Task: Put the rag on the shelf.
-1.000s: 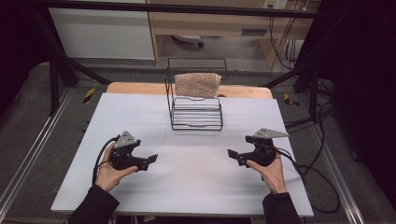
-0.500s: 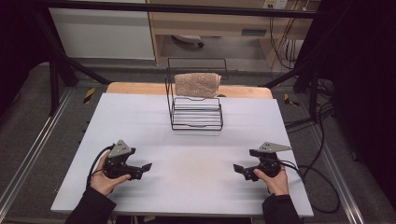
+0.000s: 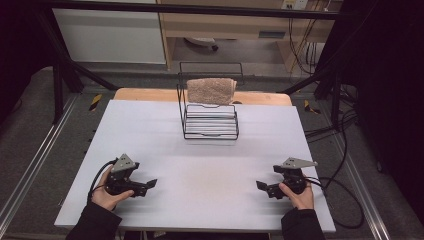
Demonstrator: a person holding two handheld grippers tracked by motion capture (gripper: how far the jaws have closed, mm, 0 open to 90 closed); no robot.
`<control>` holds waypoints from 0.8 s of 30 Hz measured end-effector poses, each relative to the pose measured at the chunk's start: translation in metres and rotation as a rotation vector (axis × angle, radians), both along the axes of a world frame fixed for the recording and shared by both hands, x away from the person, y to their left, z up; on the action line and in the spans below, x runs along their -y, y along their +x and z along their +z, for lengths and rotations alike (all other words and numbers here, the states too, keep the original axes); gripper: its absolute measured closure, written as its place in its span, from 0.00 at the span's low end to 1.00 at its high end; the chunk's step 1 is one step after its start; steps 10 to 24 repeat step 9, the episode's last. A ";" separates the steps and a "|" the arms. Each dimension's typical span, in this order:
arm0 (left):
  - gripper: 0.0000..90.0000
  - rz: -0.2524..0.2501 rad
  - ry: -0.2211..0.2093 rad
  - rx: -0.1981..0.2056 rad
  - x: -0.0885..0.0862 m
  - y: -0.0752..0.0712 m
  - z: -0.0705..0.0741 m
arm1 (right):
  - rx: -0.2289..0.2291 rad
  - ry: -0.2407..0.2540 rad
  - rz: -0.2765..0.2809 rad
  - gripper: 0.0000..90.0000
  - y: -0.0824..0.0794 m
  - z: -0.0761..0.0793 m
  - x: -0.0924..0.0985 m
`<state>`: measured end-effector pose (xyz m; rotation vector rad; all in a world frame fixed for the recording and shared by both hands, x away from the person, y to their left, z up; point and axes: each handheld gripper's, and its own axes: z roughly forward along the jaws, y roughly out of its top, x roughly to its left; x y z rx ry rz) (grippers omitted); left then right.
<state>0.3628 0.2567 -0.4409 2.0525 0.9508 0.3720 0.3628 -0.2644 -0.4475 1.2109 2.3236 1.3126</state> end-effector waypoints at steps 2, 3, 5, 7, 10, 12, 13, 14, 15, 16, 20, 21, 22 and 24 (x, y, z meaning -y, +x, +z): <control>0.06 0.003 0.000 0.000 -0.001 0.000 -0.001 | 0.000 0.000 0.000 0.01 0.000 0.000 0.000; 0.06 0.004 0.000 -0.001 -0.001 0.001 -0.001 | 0.000 0.002 0.001 0.01 0.000 0.000 0.000; 0.06 0.007 0.004 0.000 -0.002 0.001 -0.001 | 0.002 -0.001 0.002 0.01 0.000 0.000 0.000; 0.06 0.007 0.001 0.002 -0.002 0.001 -0.001 | 0.001 -0.002 0.003 0.01 0.000 0.000 0.000; 0.06 0.007 0.002 0.004 -0.003 0.001 -0.001 | 0.000 0.002 0.001 0.01 0.000 0.000 0.000; 0.06 0.007 0.002 0.004 -0.003 0.001 -0.001 | 0.000 0.002 0.001 0.01 0.000 0.000 0.000; 0.06 0.007 0.002 0.004 -0.003 0.001 -0.001 | 0.000 0.002 0.001 0.01 0.000 0.000 0.000; 0.06 0.007 0.002 0.004 -0.003 0.001 -0.001 | 0.000 0.002 0.001 0.01 0.000 0.000 0.000; 0.06 0.007 0.002 0.004 -0.003 0.001 -0.001 | 0.000 0.002 0.001 0.01 0.000 0.000 0.000; 0.06 0.007 0.002 0.004 -0.003 0.001 -0.001 | 0.000 0.002 0.001 0.01 0.000 0.000 0.000; 0.06 0.007 0.002 0.004 -0.003 0.001 -0.001 | 0.000 0.002 0.001 0.01 0.000 0.000 0.000; 0.06 0.007 0.002 0.004 -0.003 0.001 -0.001 | 0.000 0.002 0.001 0.01 0.000 0.000 0.000; 0.06 0.007 0.002 0.004 -0.003 0.001 -0.001 | 0.000 0.002 0.001 0.01 0.000 0.000 0.000; 0.06 0.007 0.002 0.004 -0.003 0.001 -0.001 | 0.000 0.002 0.001 0.01 0.000 0.000 0.000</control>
